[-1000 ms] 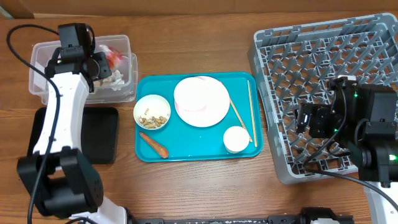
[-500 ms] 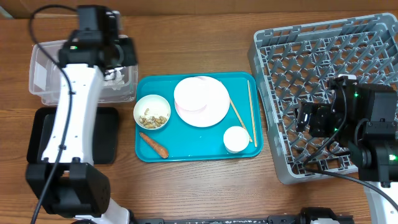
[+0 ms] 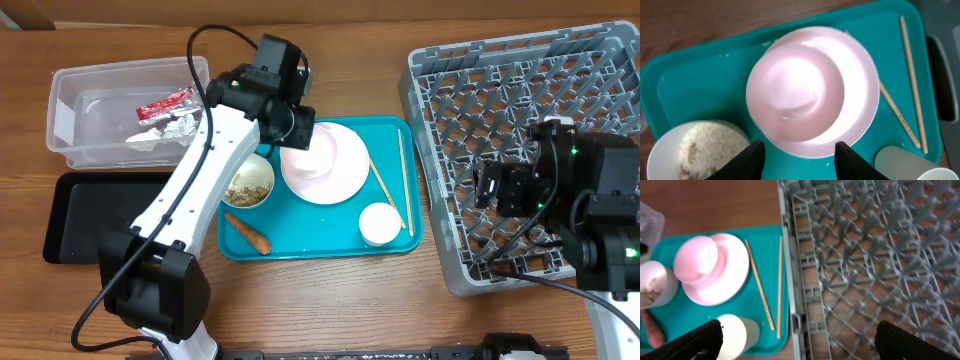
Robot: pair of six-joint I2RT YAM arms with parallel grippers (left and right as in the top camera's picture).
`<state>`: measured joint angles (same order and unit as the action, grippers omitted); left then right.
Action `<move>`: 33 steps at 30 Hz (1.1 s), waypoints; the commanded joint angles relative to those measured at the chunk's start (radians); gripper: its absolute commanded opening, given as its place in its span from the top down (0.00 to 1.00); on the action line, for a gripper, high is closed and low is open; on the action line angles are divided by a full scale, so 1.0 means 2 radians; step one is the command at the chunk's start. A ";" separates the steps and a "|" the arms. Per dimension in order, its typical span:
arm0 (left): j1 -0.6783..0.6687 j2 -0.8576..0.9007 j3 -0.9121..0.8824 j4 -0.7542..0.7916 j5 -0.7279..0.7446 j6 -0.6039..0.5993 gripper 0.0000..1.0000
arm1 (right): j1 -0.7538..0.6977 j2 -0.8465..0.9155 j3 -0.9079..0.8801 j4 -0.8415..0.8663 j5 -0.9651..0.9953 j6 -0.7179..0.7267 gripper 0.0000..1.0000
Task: Sort waste into correct bins and load items into the dishwasher
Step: 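Grasp the white paper cup with the left gripper and lift it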
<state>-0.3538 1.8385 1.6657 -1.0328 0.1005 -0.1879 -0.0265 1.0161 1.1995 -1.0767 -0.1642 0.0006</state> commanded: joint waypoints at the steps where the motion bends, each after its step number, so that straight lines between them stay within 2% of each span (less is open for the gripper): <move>1: 0.015 -0.018 0.002 -0.014 -0.015 -0.024 0.49 | -0.003 0.013 0.009 0.025 -0.033 0.002 0.00; 5: 0.045 -0.058 0.003 -0.049 -0.024 -0.033 0.47 | 0.009 0.042 0.023 0.048 -0.040 0.013 0.00; 9: 0.080 -0.092 0.003 -0.079 -0.035 -0.033 0.42 | 0.051 0.081 0.036 0.045 -0.054 0.013 0.00; 15: 0.079 -0.095 0.002 -0.104 0.048 0.019 0.41 | 0.089 0.100 0.036 0.046 -0.036 0.032 0.00; 18: 0.054 -0.082 0.002 -0.110 0.095 0.039 0.41 | 0.086 0.092 0.037 0.041 -0.003 0.054 0.00; 24: -0.029 -0.042 0.002 -0.102 0.102 0.043 0.41 | 0.055 0.074 0.063 0.007 0.109 0.104 0.00; 33: -0.129 0.050 0.002 -0.097 0.101 0.091 0.41 | -0.038 0.075 0.095 -0.062 0.112 0.103 0.00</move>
<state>-0.5732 1.8816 1.6650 -1.2293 0.2852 -0.0711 -0.0731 1.1694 1.3674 -1.1801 0.0341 0.1913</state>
